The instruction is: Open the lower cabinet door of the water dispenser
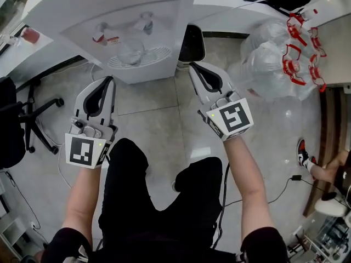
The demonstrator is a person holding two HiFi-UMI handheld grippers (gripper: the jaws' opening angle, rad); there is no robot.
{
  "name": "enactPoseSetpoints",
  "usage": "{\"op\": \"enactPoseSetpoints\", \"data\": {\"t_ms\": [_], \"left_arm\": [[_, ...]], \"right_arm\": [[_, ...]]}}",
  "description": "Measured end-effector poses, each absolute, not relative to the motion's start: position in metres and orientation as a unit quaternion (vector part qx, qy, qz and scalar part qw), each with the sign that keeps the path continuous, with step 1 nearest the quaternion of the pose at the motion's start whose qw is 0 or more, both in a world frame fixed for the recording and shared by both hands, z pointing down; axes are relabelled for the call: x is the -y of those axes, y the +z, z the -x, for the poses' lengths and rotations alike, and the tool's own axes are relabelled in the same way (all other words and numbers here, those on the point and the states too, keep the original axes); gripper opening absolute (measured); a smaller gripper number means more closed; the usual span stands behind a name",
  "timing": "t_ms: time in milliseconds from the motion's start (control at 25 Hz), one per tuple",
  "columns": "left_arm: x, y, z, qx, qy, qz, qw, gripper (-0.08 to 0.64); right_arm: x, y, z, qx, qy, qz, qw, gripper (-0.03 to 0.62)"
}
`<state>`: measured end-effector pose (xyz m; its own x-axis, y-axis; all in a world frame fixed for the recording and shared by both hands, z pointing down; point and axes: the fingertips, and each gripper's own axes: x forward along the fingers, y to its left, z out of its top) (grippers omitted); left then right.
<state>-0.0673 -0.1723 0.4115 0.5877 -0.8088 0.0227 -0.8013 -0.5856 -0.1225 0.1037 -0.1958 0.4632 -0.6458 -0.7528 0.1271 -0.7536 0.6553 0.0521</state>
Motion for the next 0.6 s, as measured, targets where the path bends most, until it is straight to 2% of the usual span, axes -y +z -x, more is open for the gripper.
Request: {"op": "enactPoseSetpoints", "data": {"t_ms": [400, 600], "left_arm": [[0.187, 0.521, 0.081, -0.452, -0.03, 0.887, 0.086, 0.008], [0.194, 0.555, 0.089, -0.454, 0.001, 0.885, 0.103, 0.008]], "right_arm": [[0.227, 0.543, -0.113, 0.889, -0.049, -0.455, -0.01, 0.005], [0.236, 0.583, -0.105, 0.892, -0.071, -0.447, 0.004, 0.005]]}}
